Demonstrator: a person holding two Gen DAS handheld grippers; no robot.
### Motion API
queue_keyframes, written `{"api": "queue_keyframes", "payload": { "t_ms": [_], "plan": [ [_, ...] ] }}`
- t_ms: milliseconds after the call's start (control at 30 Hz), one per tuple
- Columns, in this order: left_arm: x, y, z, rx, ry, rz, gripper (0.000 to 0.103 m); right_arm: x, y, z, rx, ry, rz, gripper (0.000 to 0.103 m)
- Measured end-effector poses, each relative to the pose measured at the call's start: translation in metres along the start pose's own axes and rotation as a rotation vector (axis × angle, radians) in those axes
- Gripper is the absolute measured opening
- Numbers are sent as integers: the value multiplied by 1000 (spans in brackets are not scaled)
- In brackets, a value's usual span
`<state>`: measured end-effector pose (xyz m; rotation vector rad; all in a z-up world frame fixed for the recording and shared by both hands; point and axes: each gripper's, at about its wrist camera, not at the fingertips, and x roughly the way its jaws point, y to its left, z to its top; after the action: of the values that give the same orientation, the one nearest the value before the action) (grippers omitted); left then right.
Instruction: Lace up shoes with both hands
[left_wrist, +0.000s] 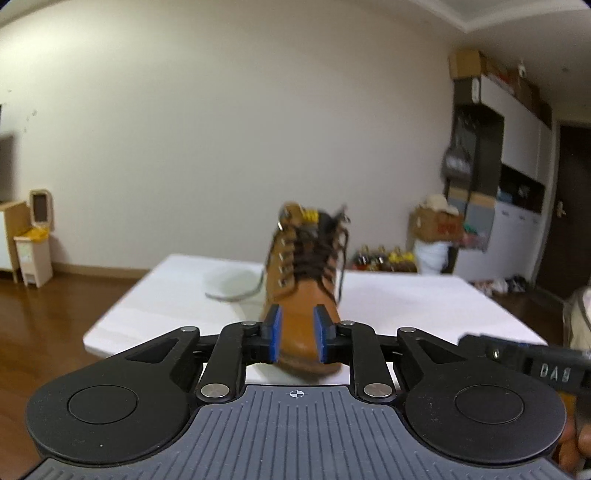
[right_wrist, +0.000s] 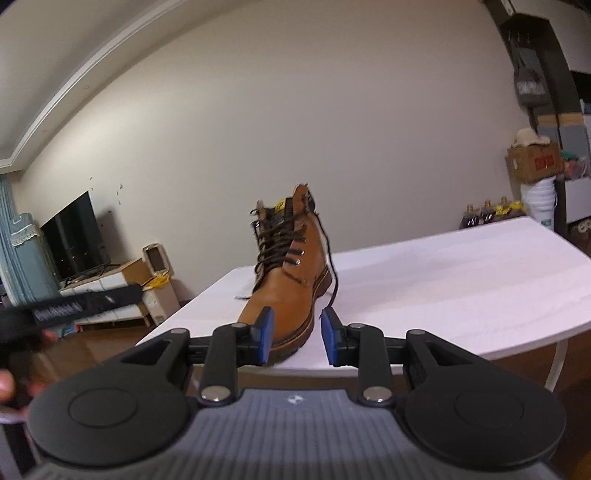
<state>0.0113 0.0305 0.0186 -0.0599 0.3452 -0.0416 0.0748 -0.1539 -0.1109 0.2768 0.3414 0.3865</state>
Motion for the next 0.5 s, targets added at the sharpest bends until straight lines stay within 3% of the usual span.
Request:
{"api": "queue_keyframes", "payload": {
  "t_ms": [300, 500],
  "plan": [
    [10, -12, -9, 103, 68, 7, 21, 0, 12, 5, -14, 59, 25, 31],
    [6, -1, -12, 90, 81, 11, 21, -2, 25, 11, -55, 63, 43, 31]
  ]
}}
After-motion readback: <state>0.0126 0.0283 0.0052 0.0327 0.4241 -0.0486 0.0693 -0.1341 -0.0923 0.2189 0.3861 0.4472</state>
